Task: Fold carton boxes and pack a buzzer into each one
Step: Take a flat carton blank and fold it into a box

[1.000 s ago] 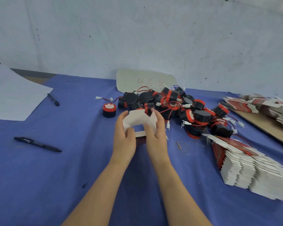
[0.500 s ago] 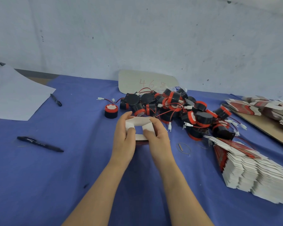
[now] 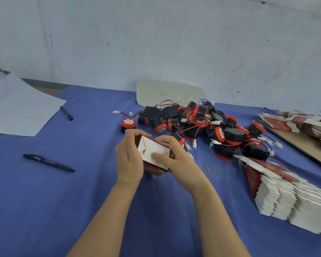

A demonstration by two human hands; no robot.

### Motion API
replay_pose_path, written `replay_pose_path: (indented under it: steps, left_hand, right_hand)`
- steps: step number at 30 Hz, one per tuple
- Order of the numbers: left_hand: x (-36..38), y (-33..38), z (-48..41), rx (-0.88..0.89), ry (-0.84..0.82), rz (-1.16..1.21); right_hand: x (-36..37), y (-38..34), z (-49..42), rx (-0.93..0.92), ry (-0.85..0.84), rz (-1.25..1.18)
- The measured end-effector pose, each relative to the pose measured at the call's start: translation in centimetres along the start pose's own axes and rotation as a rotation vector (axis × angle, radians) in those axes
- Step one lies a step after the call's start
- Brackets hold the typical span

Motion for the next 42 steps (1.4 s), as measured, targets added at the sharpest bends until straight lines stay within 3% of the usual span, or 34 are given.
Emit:
replay_pose_path:
  steps: [6, 10, 14, 22, 27, 30, 33, 35, 37, 42]
  left_hand:
    - [0.0, 0.0, 0.2, 0.054, -0.031, -0.080]
    - [0.3, 0.4, 0.5, 0.064, -0.080, -0.083]
    - [0.2, 0.6, 0.6, 0.126, -0.084, -0.084]
    - [0.5, 1.3, 0.8, 0.098, -0.077, 0.014]
    - [-0.3, 1.5, -0.1, -0.019, 0.090, 0.175]
    - [0.0, 1.6, 0.1, 0.140, 0.059, -0.006]
    - [1.4, 0.6, 0.8, 0.314, -0.036, -0.274]
    - [1.7, -0.3, 0.6, 0.171, -0.018, -0.295]
    - [1.6, -1.0, 0.3, -0.083, -0.051, -0.228]
    - [1.2, -1.3, 0.1, -0.516, -0.248, 0.244]
  right_hand:
    - [0.1, -0.8, -0.1, -0.063, 0.017, 0.309]
    - [0.0, -0.8, -0.1, -0.045, 0.045, 0.389]
    - [-0.2, -1.2, 0.2, 0.007, 0.001, 0.248]
    - [0.5, -0.9, -0.3, -0.023, 0.162, 0.240]
    - [-0.6, 0.2, -0.6, 0.225, 0.281, 0.030]
    - [-0.6, 0.6, -0.4, 0.375, 0.246, -0.056]
    - [-0.1, 0.5, -0.5, 0.191, 0.277, -0.050]
    - [-0.3, 0.6, -0.7, 0.036, 0.310, -0.020]
    - [-0.3, 0.8, -0.9, -0.043, 0.310, 0.068]
    - [0.0, 1.6, -1.0, -0.157, 0.343, 0.199]
Point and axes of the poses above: each hand's wrist, its own z-axis away from the middle knuckle, its own x-axis out of the palm, y = z × x, the point moved 2 cm from there along -z, towards the middle knuckle, and after that the axes turned 10 degrees about -x, right-handed, at the moved point
